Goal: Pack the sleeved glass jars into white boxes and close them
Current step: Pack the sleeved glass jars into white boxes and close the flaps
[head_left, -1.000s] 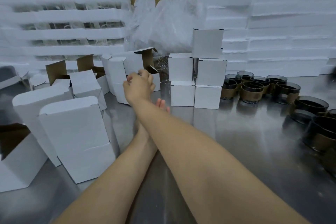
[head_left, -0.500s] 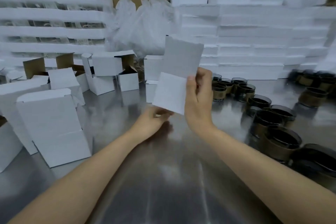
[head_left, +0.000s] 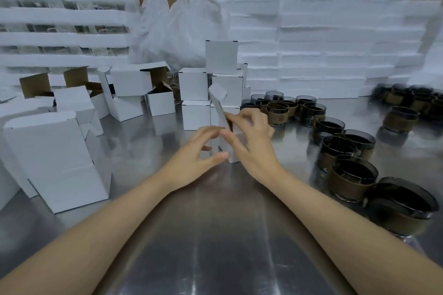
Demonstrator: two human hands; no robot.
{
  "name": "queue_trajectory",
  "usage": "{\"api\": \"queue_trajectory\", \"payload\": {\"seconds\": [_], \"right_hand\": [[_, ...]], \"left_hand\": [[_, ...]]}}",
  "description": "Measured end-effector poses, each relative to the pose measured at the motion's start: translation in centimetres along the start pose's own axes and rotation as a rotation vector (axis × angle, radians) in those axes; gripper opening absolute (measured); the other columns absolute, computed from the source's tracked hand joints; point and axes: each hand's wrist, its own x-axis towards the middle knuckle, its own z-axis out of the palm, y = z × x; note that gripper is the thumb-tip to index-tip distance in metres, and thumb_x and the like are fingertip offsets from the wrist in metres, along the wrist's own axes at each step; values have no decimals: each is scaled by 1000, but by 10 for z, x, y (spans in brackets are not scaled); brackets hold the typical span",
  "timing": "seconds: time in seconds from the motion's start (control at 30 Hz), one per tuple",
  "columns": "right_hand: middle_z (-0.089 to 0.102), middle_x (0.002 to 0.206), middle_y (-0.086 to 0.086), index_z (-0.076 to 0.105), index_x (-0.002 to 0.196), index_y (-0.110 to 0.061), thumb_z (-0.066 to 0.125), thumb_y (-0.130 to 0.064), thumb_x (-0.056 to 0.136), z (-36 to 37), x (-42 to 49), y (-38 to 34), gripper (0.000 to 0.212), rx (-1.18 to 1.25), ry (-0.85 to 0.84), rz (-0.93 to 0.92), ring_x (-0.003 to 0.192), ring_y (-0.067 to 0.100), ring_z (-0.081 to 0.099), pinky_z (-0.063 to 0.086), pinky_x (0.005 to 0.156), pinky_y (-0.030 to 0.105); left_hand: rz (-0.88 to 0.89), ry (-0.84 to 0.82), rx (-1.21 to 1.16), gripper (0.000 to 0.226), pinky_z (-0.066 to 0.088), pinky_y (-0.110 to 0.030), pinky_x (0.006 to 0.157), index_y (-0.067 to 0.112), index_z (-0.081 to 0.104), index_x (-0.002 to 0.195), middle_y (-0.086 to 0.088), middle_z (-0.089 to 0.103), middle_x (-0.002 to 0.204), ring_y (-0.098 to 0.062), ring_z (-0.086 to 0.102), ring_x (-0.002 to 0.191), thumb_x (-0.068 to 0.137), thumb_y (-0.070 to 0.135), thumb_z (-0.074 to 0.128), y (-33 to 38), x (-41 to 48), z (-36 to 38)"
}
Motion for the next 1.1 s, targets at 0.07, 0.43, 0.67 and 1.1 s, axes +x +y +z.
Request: {"api": "queue_trajectory", "payload": {"seconds": [0.07,0.43,0.67,1.1], "right_hand": [[47,121,-3,57,130,-22,46,-36,98,-2,0,-1,37,-2,-1,-49,119,10,36,26,101,34],[47,135,3,68,101,-14,49,-4,95,-2,1,8,22,167,33,110,127,12,38,26,103,12],[43,145,-8,63,124,-21,44,-27,101,-4,-2,8,30,102,-143,126,131,9,41,43,101,34],[27,148,-8,31,147,-17,55,-47,92,-3,0,10,67,203,-196,342,104,11,55,42,94,15]], "left_hand": [[-98,-3,-131,52,42,-23,102,35,47,131,25,48,131,11,43,124,85,58,51,2,0,-2],[-218,333,-265,72,41,-5,83,28,26,145,10,44,129,6,49,111,87,28,69,-10,6,-5],[-74,208,-322,78,32,-20,110,67,9,133,32,18,149,5,30,138,80,56,65,-1,-1,-4],[-121,245,-159,54,44,-25,102,55,32,112,11,35,131,-5,49,121,77,51,73,-8,3,-6]]}}
